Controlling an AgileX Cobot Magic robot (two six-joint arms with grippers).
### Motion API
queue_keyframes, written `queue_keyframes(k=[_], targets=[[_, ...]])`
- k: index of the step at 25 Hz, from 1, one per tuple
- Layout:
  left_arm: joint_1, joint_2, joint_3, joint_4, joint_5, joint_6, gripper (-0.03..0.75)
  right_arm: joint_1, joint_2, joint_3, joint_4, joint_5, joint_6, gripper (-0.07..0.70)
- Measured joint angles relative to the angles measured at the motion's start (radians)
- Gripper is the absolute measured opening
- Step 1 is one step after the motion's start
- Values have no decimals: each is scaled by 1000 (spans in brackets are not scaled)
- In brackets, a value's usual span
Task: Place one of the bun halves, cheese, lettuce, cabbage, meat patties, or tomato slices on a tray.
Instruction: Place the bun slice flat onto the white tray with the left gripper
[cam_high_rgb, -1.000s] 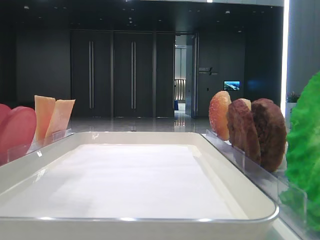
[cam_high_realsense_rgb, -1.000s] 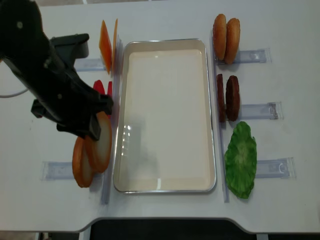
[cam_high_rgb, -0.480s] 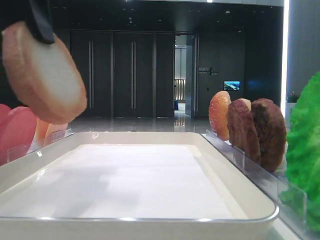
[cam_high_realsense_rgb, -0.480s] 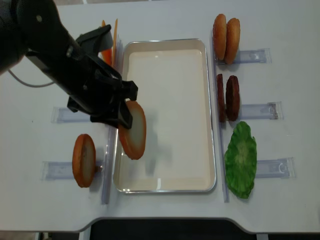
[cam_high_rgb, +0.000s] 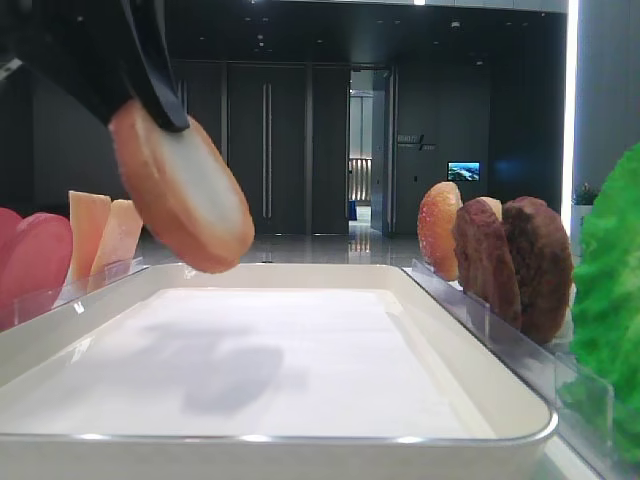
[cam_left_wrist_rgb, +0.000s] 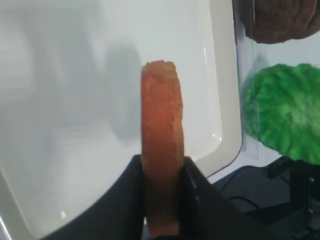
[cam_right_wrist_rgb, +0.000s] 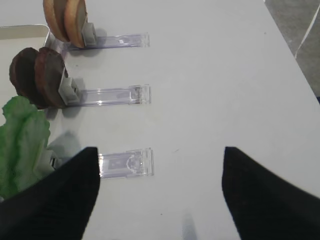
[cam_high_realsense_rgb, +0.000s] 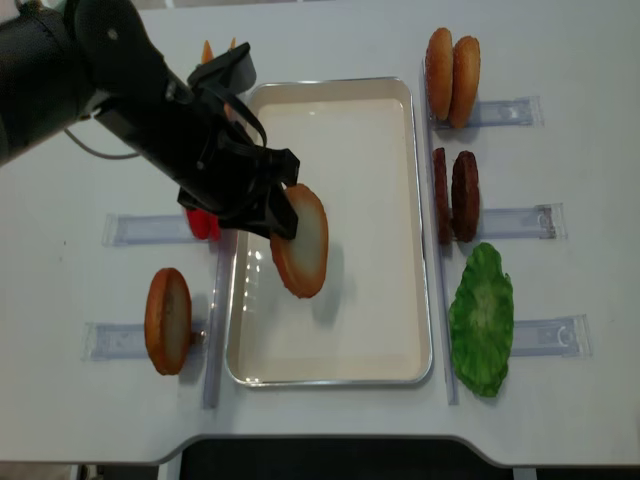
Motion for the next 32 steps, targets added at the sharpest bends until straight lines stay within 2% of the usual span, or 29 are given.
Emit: queue_keyframes(k=[4, 9, 12, 15, 20, 32], targets=[[26, 75, 0, -111, -27, 135, 139, 0, 0, 0, 0, 0, 0, 490], [26, 195, -1, -338, -46, 340, 139, 0, 0, 0, 0, 0, 0, 490], [26, 250, -1, -391, -46, 387, 139, 0, 0, 0, 0, 0, 0, 490], [26, 263, -1, -396, -42, 400, 139, 0, 0, 0, 0, 0, 0, 490], [36, 263, -2, -350, 1, 383, 139, 0, 0, 0, 0, 0, 0, 490], [48, 263, -2, -262, 1, 348, 139, 0, 0, 0, 0, 0, 0, 490]])
